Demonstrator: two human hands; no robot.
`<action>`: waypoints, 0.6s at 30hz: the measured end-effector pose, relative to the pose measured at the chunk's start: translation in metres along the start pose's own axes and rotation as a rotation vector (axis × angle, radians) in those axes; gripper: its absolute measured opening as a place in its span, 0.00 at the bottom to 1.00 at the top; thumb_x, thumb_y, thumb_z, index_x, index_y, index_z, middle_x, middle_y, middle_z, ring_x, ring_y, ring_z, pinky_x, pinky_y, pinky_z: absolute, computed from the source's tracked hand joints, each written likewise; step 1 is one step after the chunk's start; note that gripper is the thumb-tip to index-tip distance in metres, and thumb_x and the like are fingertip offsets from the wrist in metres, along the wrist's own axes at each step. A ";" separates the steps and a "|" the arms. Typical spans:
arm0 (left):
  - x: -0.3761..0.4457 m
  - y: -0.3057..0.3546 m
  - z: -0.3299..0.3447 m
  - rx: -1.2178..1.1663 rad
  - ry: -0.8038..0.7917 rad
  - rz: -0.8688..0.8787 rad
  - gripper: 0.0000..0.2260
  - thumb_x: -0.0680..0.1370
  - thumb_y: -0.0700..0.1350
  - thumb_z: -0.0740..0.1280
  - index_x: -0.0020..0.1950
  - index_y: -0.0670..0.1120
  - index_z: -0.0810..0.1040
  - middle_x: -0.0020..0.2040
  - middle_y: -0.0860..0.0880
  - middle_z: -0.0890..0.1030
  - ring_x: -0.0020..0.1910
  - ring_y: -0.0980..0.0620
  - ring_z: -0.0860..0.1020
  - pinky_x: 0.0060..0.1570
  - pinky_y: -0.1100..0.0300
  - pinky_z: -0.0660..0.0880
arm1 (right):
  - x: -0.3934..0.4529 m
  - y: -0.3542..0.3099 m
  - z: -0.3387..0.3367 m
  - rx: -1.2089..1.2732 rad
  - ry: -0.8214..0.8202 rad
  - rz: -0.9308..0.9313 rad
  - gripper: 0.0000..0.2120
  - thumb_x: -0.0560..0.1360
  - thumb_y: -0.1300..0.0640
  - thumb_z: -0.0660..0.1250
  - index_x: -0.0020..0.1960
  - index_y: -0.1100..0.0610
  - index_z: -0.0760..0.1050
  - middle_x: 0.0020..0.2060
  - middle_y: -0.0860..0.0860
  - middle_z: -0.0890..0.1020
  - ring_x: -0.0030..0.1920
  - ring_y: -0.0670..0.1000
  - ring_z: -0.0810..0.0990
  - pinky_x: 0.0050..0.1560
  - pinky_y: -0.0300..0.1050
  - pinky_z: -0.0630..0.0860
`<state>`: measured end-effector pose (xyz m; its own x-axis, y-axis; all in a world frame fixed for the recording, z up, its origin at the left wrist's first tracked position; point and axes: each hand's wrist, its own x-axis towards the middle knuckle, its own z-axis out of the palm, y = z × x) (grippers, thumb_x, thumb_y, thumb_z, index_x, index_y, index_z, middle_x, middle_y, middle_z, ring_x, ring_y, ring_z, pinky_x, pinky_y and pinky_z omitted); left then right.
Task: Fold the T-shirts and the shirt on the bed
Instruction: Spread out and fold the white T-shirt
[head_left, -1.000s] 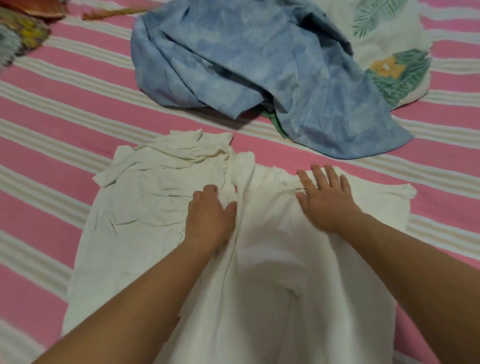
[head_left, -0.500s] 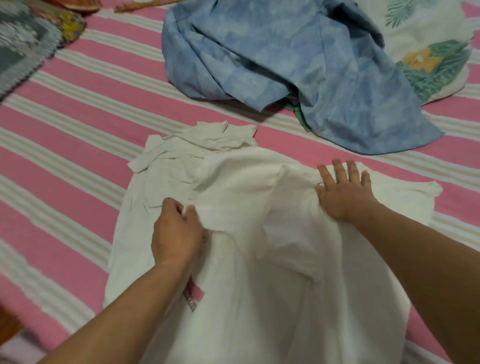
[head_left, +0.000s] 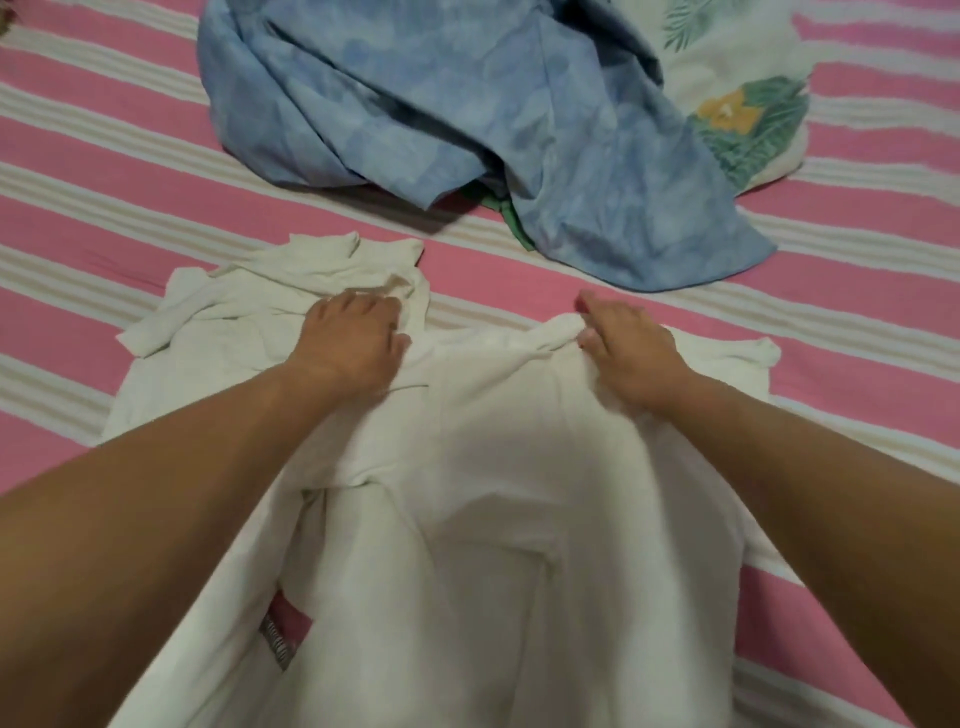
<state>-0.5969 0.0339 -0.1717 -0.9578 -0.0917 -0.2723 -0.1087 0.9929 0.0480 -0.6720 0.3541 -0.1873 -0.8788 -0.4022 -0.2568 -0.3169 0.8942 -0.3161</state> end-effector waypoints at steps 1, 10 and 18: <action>0.002 -0.001 -0.004 0.034 -0.011 -0.024 0.20 0.80 0.56 0.56 0.67 0.49 0.75 0.69 0.43 0.74 0.66 0.39 0.72 0.68 0.45 0.68 | 0.003 0.007 -0.009 0.034 0.031 -0.010 0.25 0.81 0.58 0.60 0.78 0.51 0.63 0.72 0.56 0.70 0.72 0.62 0.67 0.72 0.55 0.63; -0.024 -0.035 -0.019 0.052 0.219 -0.176 0.07 0.84 0.46 0.54 0.48 0.46 0.62 0.29 0.50 0.68 0.29 0.48 0.63 0.46 0.48 0.61 | 0.046 0.010 -0.027 0.120 -0.115 0.083 0.23 0.66 0.64 0.64 0.51 0.41 0.83 0.63 0.49 0.78 0.68 0.56 0.70 0.68 0.43 0.62; -0.014 -0.041 -0.022 -0.060 0.100 -0.221 0.16 0.83 0.59 0.57 0.55 0.47 0.67 0.45 0.44 0.76 0.44 0.40 0.74 0.42 0.49 0.68 | 0.066 0.009 -0.014 -0.241 -0.100 0.077 0.18 0.81 0.45 0.61 0.65 0.52 0.75 0.60 0.58 0.75 0.65 0.62 0.70 0.69 0.55 0.67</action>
<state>-0.5843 -0.0071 -0.1489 -0.9300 -0.3165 -0.1867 -0.3316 0.9418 0.0553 -0.7380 0.3382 -0.1940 -0.8681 -0.3376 -0.3639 -0.3365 0.9392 -0.0685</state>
